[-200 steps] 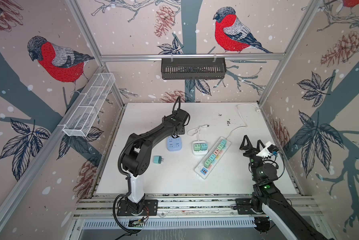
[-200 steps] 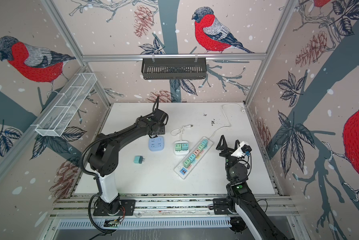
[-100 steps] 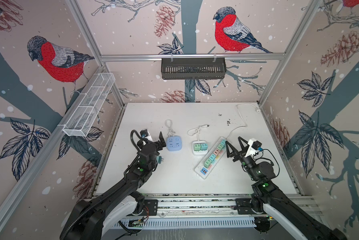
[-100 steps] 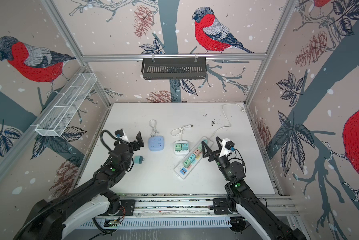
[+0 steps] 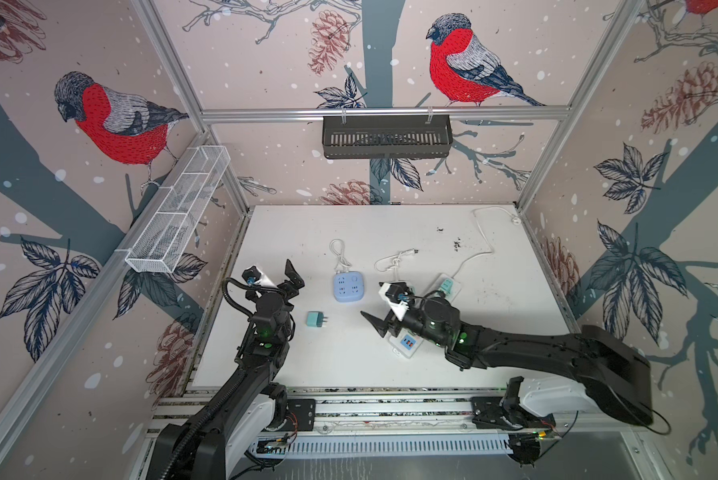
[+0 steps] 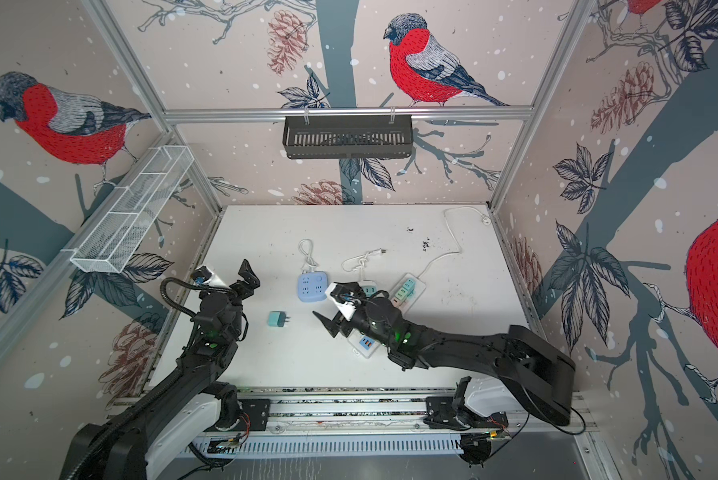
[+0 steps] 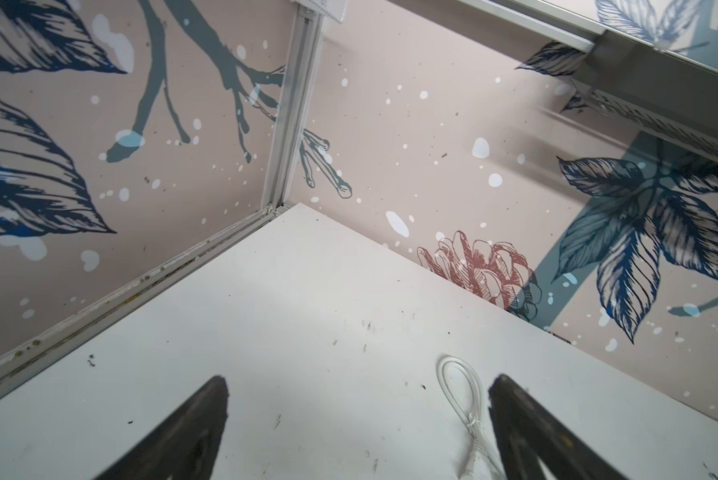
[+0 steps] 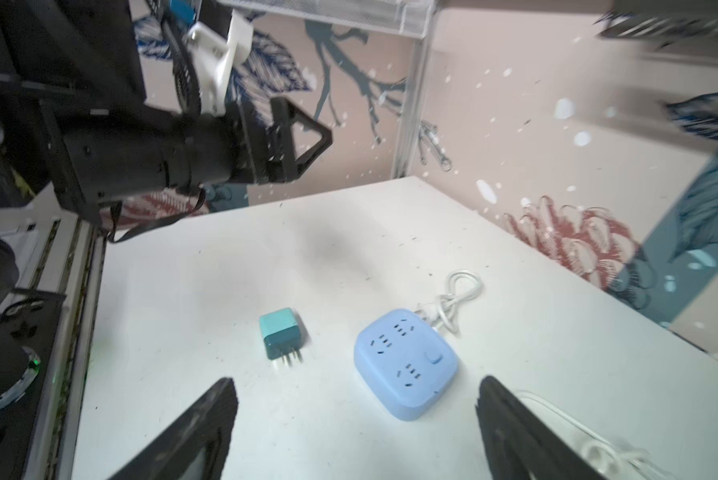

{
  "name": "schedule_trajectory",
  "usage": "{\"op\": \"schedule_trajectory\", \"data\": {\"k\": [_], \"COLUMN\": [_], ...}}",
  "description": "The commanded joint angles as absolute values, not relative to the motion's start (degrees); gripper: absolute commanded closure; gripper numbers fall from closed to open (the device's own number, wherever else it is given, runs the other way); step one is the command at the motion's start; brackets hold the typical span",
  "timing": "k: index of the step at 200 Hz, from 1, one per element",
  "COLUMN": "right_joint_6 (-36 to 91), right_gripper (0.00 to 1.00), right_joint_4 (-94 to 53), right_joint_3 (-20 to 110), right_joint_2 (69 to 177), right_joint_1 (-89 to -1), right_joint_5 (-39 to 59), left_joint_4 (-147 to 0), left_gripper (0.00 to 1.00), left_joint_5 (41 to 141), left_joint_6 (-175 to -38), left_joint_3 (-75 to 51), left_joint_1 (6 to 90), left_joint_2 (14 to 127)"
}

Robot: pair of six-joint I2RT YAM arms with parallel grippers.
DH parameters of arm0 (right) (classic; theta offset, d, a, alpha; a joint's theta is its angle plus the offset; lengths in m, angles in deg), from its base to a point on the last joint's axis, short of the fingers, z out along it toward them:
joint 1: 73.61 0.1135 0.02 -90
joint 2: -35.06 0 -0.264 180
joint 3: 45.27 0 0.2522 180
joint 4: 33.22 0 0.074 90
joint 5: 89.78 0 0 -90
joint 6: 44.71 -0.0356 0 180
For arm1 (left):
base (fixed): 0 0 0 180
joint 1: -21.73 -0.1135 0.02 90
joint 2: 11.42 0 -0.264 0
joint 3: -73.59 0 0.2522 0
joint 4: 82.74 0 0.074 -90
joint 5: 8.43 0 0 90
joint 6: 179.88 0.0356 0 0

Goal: Insert the plug
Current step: 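Reach the right gripper across to the loose teal adapter on the table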

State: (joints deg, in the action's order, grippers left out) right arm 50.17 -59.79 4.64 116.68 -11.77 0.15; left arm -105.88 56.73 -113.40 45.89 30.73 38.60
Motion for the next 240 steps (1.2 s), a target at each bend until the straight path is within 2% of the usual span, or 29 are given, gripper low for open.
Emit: {"op": "schedule_trajectory", "data": {"k": [1, 47, 80, 124, 152, 184, 225, 240], "right_joint_6": [51.82, 51.78, 52.35, 52.36, 53.53, 54.72, 54.73, 54.96], "right_gripper": [0.09, 0.12, 0.15, 0.19, 0.20, 0.27, 0.29, 0.34], "right_joint_4": [-54.64, -46.91, -44.76, -36.91, -33.72, -30.63, -30.53, -29.66], "right_joint_3": [11.48, 24.65, 31.05, 42.18, 46.74, 50.35, 51.85, 52.74], "right_joint_2": [124.25, 138.61, 146.18, 155.93, 159.97, 163.14, 165.66, 166.64], "right_joint_1": [-11.85, -12.17, -12.10, -12.75, -12.58, -11.75, -11.29, -10.97], "right_joint_5": [4.00, 11.08, 14.57, 18.16, 19.58, 20.00, 21.30, 20.20], "left_joint_4": [-104.56, -103.52, -99.06, -99.88, -99.22, -99.28, -98.10, -97.89], "left_gripper": [0.03, 0.03, 0.03, 0.03, 0.03, 0.03, 0.03, 0.03], "left_joint_5": [57.37, 54.94, 49.50, 49.32, 47.49, 47.88, 48.71, 48.70], "left_joint_6": [-116.01, -117.72, -119.30, -120.21, -120.99, -121.40, -121.68, -121.82], "left_joint_3": [44.75, 47.94, 48.23, 50.27, 50.84, 51.11, 51.56, 51.63], "left_joint_1": [29.56, 29.33, 28.94, 28.71, 28.42, 28.14, 27.88, 27.78], "left_joint_2": [38.04, 32.17, 28.68, 25.55, 24.58, 23.83, 22.19, 21.64]}}
